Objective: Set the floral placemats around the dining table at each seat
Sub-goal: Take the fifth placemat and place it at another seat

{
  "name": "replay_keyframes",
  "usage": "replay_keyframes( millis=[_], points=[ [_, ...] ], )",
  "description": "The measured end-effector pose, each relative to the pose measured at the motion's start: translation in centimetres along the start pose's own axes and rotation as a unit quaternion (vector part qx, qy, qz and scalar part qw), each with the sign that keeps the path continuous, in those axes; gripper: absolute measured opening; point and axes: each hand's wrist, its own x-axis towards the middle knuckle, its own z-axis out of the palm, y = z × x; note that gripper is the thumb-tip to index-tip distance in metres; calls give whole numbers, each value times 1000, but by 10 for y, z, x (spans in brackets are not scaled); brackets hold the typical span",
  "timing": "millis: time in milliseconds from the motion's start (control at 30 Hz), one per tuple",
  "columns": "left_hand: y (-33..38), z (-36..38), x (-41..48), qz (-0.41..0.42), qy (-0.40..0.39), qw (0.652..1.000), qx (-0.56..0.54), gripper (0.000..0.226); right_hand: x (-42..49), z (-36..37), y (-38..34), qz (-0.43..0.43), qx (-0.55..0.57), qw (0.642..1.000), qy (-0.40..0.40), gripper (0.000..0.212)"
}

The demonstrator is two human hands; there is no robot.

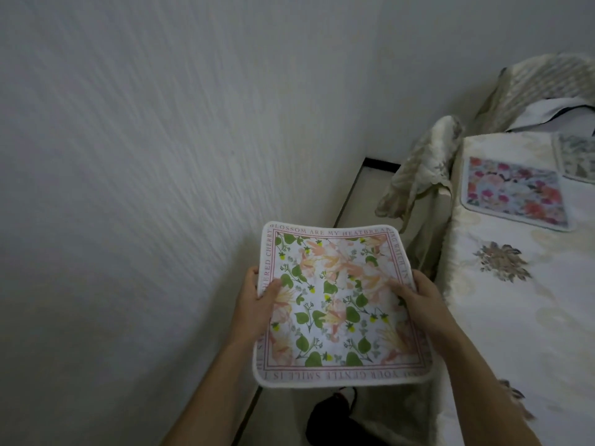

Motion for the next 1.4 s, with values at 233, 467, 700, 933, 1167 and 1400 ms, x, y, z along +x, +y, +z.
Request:
replay_keyframes(
  millis=[233, 467, 700, 933, 1167, 1400],
  points=[
    [41, 73, 94, -1, -87, 995, 55, 12, 61, -41, -12, 37, 57, 994, 82, 20],
    [62, 177, 133, 17, -233, 966, 111, 14, 34, -105, 4, 71, 75, 968, 227, 11],
    [57, 301, 138, 54, -459, 871, 165, 17, -31, -142, 49, 140, 118, 888, 421, 16],
    [50, 398, 123, 118, -634, 731, 223, 21, -69, -131, 81, 211, 179, 772, 572, 14],
    [46, 471, 124, 270, -652, 617, 349, 24, -44, -120, 98, 248, 206, 698, 640, 16],
    [23, 524, 127, 298, -630, 597, 398, 29, -14, -117, 111, 295, 237, 655, 654, 13]
  ],
)
